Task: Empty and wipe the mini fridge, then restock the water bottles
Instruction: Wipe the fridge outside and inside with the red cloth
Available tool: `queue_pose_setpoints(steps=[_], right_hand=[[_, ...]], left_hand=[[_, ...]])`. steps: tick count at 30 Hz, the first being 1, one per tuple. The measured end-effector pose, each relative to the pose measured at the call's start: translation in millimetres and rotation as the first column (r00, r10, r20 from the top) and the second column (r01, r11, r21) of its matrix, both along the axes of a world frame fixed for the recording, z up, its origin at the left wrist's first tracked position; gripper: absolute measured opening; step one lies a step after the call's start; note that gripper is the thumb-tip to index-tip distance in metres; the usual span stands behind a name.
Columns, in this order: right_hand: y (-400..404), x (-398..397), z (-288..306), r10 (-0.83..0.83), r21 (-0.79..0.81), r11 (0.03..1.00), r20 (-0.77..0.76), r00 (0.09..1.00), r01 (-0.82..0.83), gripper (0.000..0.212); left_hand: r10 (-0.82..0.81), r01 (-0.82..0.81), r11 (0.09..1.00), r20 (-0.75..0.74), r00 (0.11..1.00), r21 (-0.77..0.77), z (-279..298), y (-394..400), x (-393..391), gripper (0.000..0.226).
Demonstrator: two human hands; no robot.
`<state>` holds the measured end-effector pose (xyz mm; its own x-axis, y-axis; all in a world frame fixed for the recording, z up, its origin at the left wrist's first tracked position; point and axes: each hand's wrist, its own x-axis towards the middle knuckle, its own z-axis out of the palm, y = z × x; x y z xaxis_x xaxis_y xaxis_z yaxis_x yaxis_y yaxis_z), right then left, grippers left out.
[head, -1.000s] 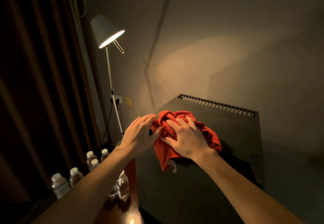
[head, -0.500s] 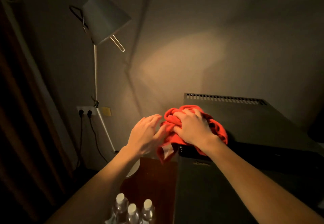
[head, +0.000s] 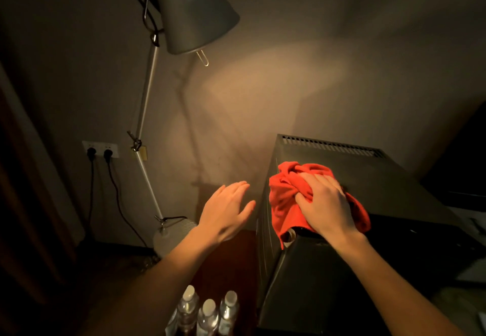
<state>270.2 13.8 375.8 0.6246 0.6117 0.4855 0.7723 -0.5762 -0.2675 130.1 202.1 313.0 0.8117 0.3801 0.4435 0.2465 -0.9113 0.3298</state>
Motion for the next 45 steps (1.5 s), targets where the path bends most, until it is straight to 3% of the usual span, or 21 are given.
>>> queue_pose_setpoints(steps=[4,10,22,27,32,35,38,45], right_hand=[[4.5,22.7,5.5,-0.012,0.105,0.994,-0.035,0.999,0.015,0.045],[-1.0,55.0,13.9,-0.005,0.128,0.991,-0.127,0.992,0.021,0.045],[-29.6,46.8,12.1,0.195,0.024,0.981,-0.022,0.981,-0.195,0.046],[-34.6,13.2,19.6,0.116,0.011,0.993,0.019,0.993,-0.116,0.045],[-19.0,-33.8,17.9,0.088,-0.166,0.985,0.186,0.979,-0.057,0.045],[0.2,-57.7,13.0,0.142,-0.412,0.911,0.376,0.916,0.028,0.047],[23.2,-75.7,-5.6,0.241,-0.563,0.820,0.504,0.830,0.104,0.024],[52.5,-75.8,-65.3,0.317,-0.850,0.459,0.428,0.846,0.258,0.011]], left_hand=[[-0.015,0.014,1.000,-0.008,1.000,-0.020,-11.1,1.7,-1.3,0.056],[0.054,-0.055,0.998,-0.030,0.998,-0.030,-16.7,3.0,-2.1,0.057],[0.055,-0.056,0.998,-0.010,0.998,-0.039,-18.2,-23.8,13.9,0.057],[-0.013,0.014,0.999,0.028,1.000,-0.041,-25.7,-11.0,17.4,0.057],[-0.125,0.126,0.991,0.025,0.992,-0.040,-40.1,3.2,8.0,0.058],[-0.175,0.176,0.984,0.028,0.984,-0.017,-46.6,16.1,-0.8,0.059],[-0.198,0.199,0.980,0.028,0.980,-0.031,-50.7,30.4,-10.6,0.060],[-0.257,0.258,0.963,0.029,0.966,-0.081,-63.3,63.4,-20.7,0.061]])
